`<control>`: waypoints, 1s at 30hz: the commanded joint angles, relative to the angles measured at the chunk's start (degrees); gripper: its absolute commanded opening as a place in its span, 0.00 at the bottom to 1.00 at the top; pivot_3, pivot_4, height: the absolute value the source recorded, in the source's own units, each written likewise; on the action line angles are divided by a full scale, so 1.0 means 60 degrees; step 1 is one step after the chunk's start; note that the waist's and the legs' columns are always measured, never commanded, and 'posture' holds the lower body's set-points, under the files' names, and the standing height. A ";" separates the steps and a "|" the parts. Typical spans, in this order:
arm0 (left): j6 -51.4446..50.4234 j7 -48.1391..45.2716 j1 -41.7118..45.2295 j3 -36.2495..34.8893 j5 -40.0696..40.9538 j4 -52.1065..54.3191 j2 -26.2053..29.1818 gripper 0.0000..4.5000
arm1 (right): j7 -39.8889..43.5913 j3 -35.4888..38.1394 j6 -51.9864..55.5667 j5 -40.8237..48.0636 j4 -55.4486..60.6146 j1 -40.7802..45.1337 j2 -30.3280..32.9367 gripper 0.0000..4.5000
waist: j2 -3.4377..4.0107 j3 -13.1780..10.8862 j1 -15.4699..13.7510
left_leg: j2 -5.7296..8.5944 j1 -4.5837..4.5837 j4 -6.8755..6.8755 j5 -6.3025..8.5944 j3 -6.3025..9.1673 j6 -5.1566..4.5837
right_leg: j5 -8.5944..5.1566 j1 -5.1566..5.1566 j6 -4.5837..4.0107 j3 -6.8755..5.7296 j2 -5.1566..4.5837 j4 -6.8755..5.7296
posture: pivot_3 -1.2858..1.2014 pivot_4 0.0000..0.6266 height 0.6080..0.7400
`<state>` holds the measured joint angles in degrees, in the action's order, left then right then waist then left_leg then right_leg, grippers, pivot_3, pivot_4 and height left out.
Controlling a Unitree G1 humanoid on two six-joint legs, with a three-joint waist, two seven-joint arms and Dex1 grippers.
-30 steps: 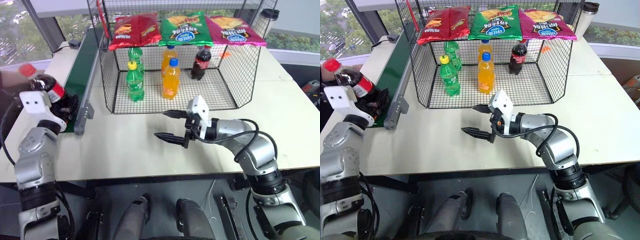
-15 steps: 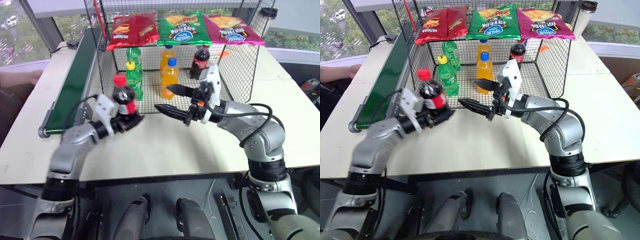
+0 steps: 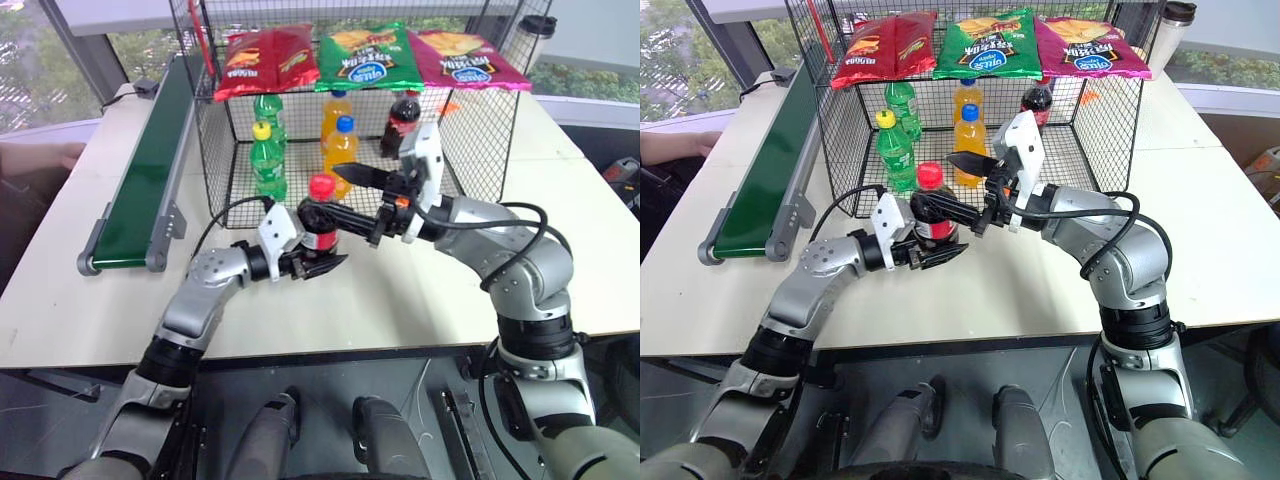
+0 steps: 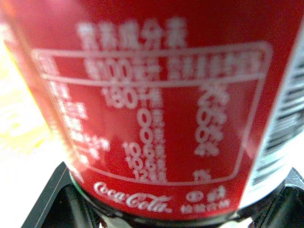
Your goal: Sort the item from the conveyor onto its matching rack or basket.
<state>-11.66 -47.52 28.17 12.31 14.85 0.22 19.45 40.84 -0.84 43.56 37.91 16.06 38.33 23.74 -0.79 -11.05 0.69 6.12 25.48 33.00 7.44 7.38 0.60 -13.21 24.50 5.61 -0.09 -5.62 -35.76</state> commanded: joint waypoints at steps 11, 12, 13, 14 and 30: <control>0.0243 0.0048 0.0281 -0.0214 -0.0064 0.0118 -0.0401 0.67 | 0.0350 -0.0101 -0.0231 -0.0015 0.0180 0.0071 0.0155 0.25 | 0.0000 0.0000 -0.0003 | 0.0001 0.0001 0.0003 -0.0006 0.0001 -0.0010 | 0.0001 -0.0001 0.0001 -0.0002 0.0006 -0.0003 | 0.52 0.24 0.98; 0.0220 0.0058 0.0284 -0.0232 -0.0056 0.0120 -0.0408 0.67 | 0.0350 -0.0118 -0.0235 -0.0025 0.0180 0.0066 0.0144 0.25 | 0.0000 0.0000 -0.0003 | 0.0002 0.0000 0.0003 -0.0007 0.0001 -0.0011 | 0.0001 -0.0001 0.0002 -0.0002 0.0005 -0.0003 | 0.52 0.24 0.98; 0.0190 0.0084 0.0288 -0.0250 -0.0047 0.0127 -0.0427 0.67 | 0.0348 -0.0127 -0.0229 -0.0026 0.0185 0.0062 0.0129 0.25 | 0.0000 0.0000 -0.0003 | 0.0002 0.0000 0.0003 -0.0007 0.0001 -0.0012 | 0.0001 -0.0001 0.0002 -0.0002 0.0005 -0.0003 | 0.52 0.24 0.98; 0.0087 0.0144 0.0291 -0.0259 -0.0033 0.0162 -0.0461 0.67 | 0.0360 -0.0135 -0.0223 -0.0025 0.0207 0.0055 0.0127 0.25 | 0.0000 0.0000 -0.0003 | 0.0002 0.0000 0.0003 -0.0008 0.0001 -0.0012 | 0.0001 -0.0001 0.0002 -0.0002 0.0006 -0.0003 | 0.52 0.24 0.98; -0.1023 0.0339 0.0346 -0.0808 0.0556 0.0408 -0.0342 1.00 | -0.0167 0.0300 -0.0525 -0.0535 -0.0130 0.0437 0.0120 0.25 | 0.0000 0.0000 -0.0003 | 0.0003 -0.0003 0.0007 -0.0011 0.0002 -0.0017 | 0.0004 -0.0002 0.0007 -0.0003 0.0008 -0.0011 | 0.52 0.24 0.98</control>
<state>-17.09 -46.48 29.68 9.38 17.92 1.17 16.94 40.64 -1.81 42.84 34.84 14.26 38.47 24.27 -0.79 -11.05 0.68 6.14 25.47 33.06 7.37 7.39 0.50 -13.19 24.49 5.64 -0.10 -5.57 -35.84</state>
